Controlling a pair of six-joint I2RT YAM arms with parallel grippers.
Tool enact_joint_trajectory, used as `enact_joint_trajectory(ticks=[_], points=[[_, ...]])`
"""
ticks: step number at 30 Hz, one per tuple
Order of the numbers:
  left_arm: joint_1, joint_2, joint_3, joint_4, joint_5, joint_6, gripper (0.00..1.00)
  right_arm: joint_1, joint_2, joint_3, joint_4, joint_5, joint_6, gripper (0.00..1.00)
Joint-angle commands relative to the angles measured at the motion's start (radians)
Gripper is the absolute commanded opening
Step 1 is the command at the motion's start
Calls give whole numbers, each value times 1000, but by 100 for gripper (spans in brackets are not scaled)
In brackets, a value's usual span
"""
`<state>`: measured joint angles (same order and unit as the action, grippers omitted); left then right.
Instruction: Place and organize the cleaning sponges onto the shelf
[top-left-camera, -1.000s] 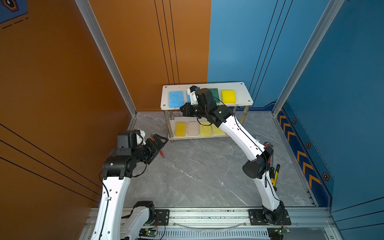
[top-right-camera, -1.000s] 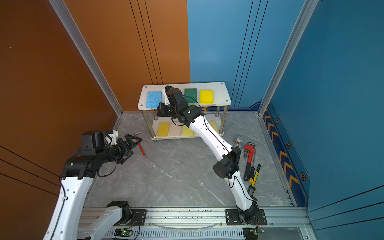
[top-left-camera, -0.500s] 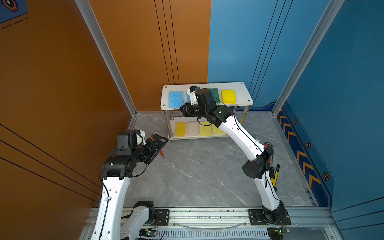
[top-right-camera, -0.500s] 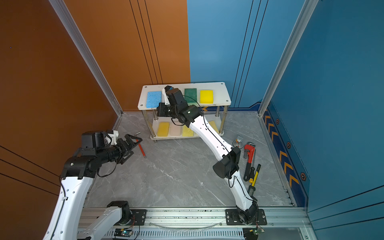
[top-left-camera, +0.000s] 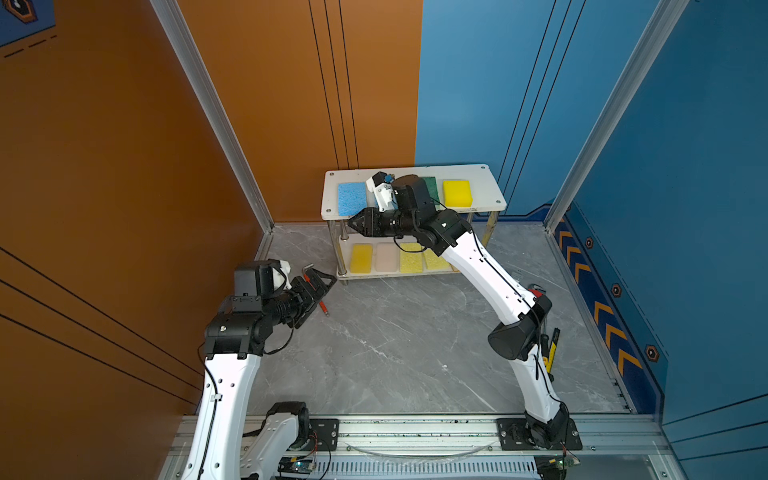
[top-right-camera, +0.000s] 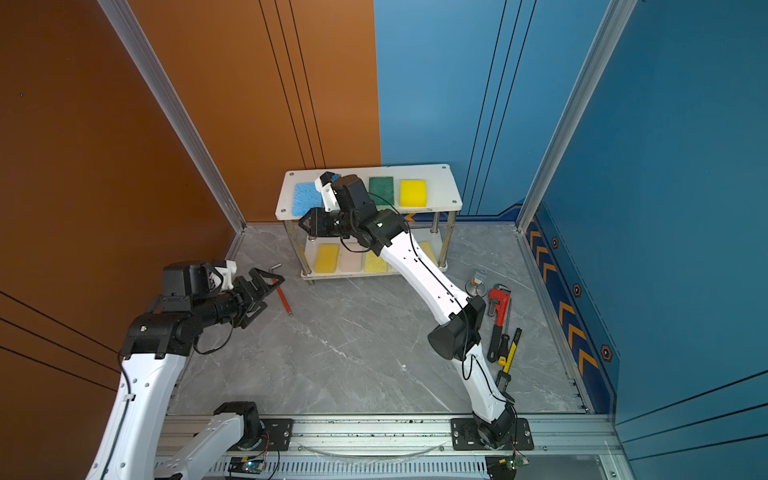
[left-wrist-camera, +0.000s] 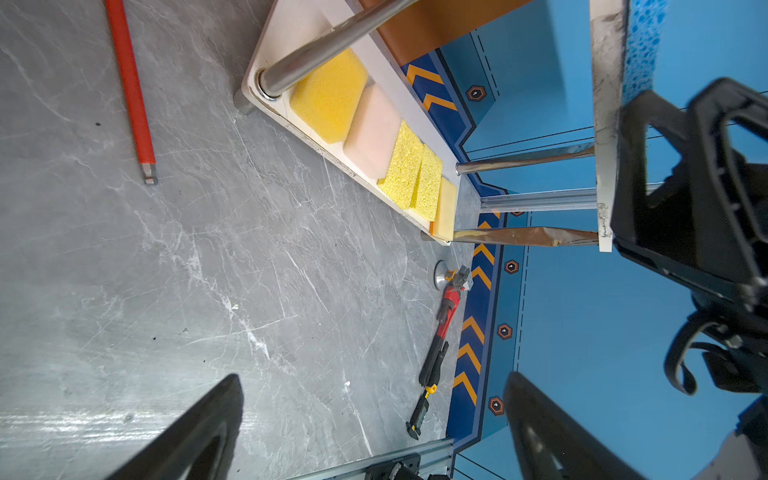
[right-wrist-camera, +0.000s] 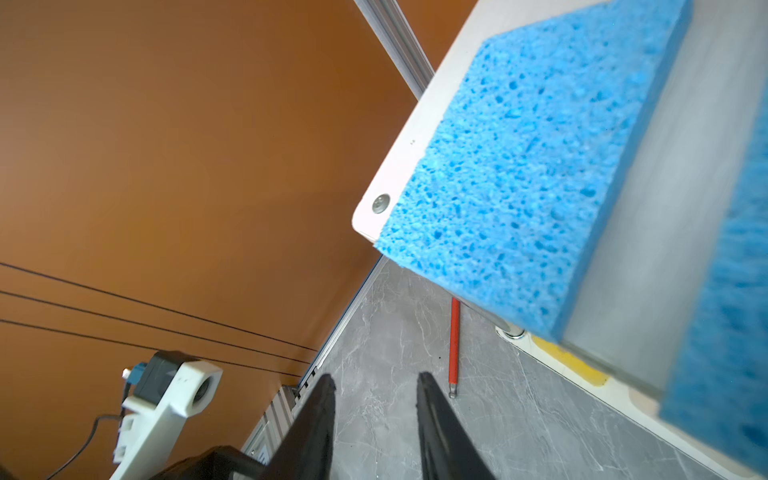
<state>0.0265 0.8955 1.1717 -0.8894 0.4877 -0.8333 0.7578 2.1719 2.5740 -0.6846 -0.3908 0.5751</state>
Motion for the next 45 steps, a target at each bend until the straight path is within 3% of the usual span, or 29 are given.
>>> enact_joint_trajectory(ticks=[1, 6, 16, 19, 29, 45], points=[[9, -8, 38, -14, 5, 20, 98, -18, -137, -13, -20, -20, -25, 42], [8, -4, 66, -14, 0, 23, 98, -49, -219, -48, -20, -22, -20, 53], [12, 6, 150, -12, -23, 51, 98, -212, -412, -175, -18, -25, -18, 80], [17, 6, 171, -12, -32, 61, 98, -263, -465, -220, -18, -32, -20, 100], [36, 17, 236, -6, -126, 86, 98, -436, -619, -372, -18, -14, -38, 100], [47, -39, 214, 99, -227, 115, 98, -704, -840, -666, 17, 115, -57, 100]])
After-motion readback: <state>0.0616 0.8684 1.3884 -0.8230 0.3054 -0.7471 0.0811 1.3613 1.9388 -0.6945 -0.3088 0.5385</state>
